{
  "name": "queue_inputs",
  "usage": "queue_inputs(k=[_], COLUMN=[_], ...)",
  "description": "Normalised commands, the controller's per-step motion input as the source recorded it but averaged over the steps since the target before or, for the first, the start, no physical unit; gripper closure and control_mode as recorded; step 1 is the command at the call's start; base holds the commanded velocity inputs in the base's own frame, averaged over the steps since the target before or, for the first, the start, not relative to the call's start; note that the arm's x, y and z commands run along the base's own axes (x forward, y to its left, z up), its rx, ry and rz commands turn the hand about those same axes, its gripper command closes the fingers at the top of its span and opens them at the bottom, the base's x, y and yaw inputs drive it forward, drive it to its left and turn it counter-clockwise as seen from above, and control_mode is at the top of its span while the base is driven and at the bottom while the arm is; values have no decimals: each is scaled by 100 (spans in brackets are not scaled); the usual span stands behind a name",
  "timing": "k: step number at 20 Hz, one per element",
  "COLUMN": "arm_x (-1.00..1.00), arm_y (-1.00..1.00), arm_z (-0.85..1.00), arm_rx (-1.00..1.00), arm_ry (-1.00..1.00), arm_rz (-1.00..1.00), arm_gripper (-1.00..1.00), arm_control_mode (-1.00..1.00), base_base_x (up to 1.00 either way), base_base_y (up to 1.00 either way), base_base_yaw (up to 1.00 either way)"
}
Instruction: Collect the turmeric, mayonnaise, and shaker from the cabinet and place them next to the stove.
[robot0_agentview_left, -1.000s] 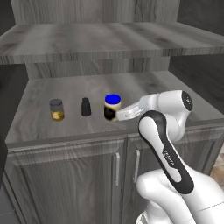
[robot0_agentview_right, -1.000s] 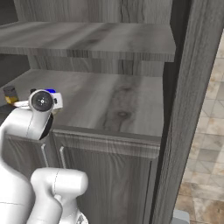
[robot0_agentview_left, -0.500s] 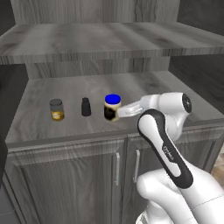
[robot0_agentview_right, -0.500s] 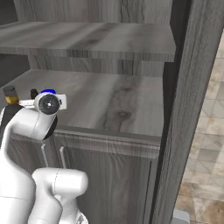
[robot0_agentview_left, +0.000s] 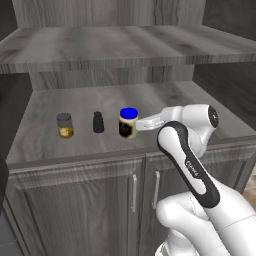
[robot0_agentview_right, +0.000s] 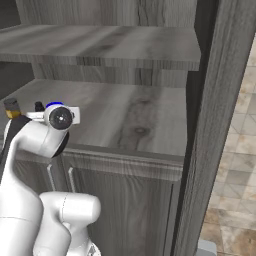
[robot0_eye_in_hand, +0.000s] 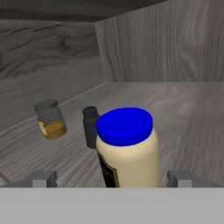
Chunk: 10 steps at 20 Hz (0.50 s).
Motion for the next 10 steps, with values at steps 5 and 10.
queue_inputs(k=[5, 10], arm_x=[7, 8], arm_y=[-5, -5], arm_z=[0, 1], arm_rx=[1, 3], arm_ry=[0, 0], arm_rz=[0, 0], arm_gripper=[-100, -100], arm_control_mode=[-100, -100], base_base_x=[0, 0], base_base_y=[0, 0], base_base_yaw=[0, 0])
